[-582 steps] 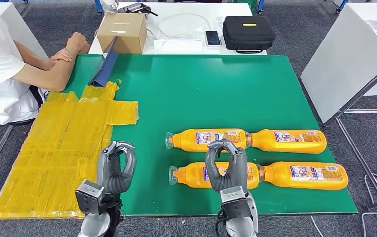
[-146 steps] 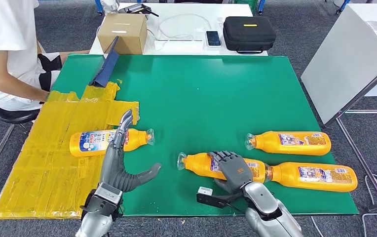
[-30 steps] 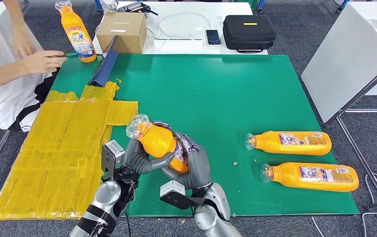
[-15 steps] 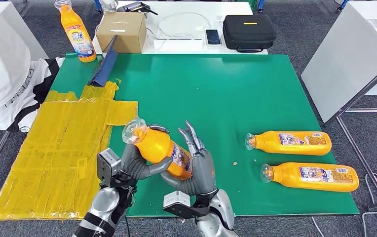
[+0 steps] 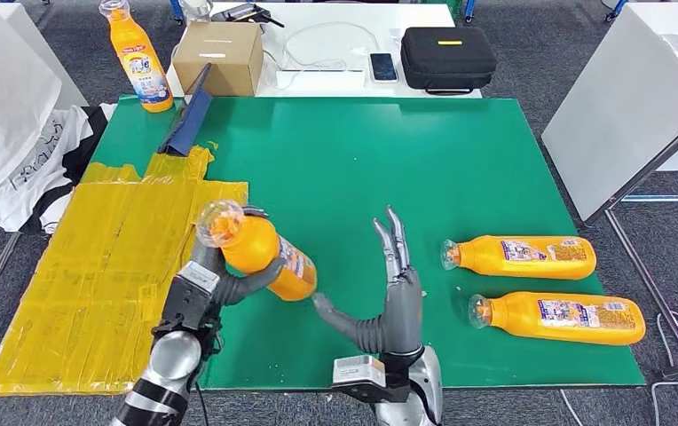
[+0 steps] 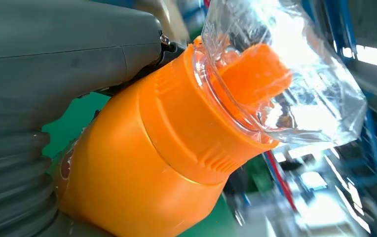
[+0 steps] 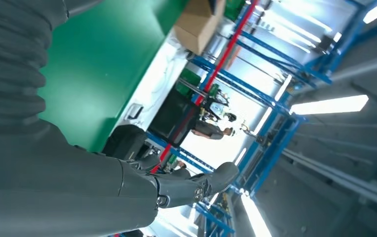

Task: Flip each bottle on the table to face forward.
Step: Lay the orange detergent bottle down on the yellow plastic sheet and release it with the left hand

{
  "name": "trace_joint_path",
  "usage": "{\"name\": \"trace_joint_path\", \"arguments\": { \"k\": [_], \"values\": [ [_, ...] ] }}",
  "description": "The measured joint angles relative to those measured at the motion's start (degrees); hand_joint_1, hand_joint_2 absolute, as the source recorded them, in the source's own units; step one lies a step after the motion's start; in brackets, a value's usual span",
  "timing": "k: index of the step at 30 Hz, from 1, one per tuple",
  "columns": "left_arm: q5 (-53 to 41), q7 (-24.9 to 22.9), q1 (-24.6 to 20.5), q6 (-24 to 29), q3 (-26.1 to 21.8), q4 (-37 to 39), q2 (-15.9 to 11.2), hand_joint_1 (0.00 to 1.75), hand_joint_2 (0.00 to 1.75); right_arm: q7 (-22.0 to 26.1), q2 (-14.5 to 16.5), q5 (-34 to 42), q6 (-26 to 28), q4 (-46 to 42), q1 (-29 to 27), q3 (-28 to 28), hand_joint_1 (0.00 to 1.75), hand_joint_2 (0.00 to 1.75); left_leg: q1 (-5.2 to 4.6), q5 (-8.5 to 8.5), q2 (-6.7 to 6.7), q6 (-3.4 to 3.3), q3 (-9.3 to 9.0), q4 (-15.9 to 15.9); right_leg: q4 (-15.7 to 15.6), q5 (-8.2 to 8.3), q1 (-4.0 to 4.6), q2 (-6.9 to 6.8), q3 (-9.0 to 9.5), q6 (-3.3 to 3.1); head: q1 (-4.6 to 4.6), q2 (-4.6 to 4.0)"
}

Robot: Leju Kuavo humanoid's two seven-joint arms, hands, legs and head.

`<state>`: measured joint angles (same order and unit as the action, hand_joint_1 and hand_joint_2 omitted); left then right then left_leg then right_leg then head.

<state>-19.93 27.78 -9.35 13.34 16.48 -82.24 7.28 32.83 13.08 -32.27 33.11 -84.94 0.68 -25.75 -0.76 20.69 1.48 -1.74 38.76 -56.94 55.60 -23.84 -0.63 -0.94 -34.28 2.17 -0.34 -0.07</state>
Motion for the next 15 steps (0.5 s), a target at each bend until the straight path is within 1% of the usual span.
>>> {"name": "trace_joint_path", "arguments": {
  "k": [6, 8, 10, 12, 15],
  "values": [
    [-2.3, -0.5, -1.2, 1.3, -2.5, -0.2, -1.4, 1.75, 1.75, 0.1, -0.7, 0.9, -1.0, -3.8, -0.8, 0.5, 0.0, 1.75, 0.01, -0.01, -0.01, 0.0, 0.01, 0.0, 0.0, 0.0, 0.0, 0.0, 0.0, 0.0, 0.01, 0.0],
    [-5.7, -1.1, -1.6, 3.7, -2.7, -0.2, -1.7, 1.75, 1.75, 0.4, -0.9, 1.2, -1.2, -4.5, -0.9, 0.6, 0.0, 1.75, 0.01, -0.01, -0.01, 0.0, 0.01, 0.0, 0.0, 0.0, 0.0, 0.0, 0.0, 0.0, 0.01, 0.0],
    [-14.7, -2.9, -2.6, 9.0, -2.9, 0.1, -2.1, 1.75, 1.75, 1.1, -1.1, 2.7, -2.2, -5.5, -1.1, 0.7, 0.0, 1.75, 0.01, -0.01, -0.02, 0.0, 0.02, 0.0, 0.0, 0.0, 0.0, -0.01, -0.01, 0.0, 0.01, 0.0],
    [-26.7, -5.9, -4.4, 15.0, -2.9, 1.7, -2.7, 1.75, 1.75, 1.8, -1.3, 5.9, -4.7, -6.7, -1.1, 0.8, 0.0, 1.75, 0.01, -0.01, -0.03, 0.0, 0.01, 0.0, 0.0, 0.0, 0.0, -0.01, -0.05, 0.0, 0.01, 0.0],
    [-47.5, -12.9, -8.3, 22.8, -3.2, 7.7, -3.7, 1.75, 1.75, 2.8, -1.8, 12.2, -9.7, -8.9, -1.0, 1.2, 0.0, 1.75, 0.01, -0.03, -0.03, 0.01, -0.01, 0.0, 0.0, 0.02, 0.0, -0.01, -0.06, -0.01, 0.01, 0.0]
  ]
}}
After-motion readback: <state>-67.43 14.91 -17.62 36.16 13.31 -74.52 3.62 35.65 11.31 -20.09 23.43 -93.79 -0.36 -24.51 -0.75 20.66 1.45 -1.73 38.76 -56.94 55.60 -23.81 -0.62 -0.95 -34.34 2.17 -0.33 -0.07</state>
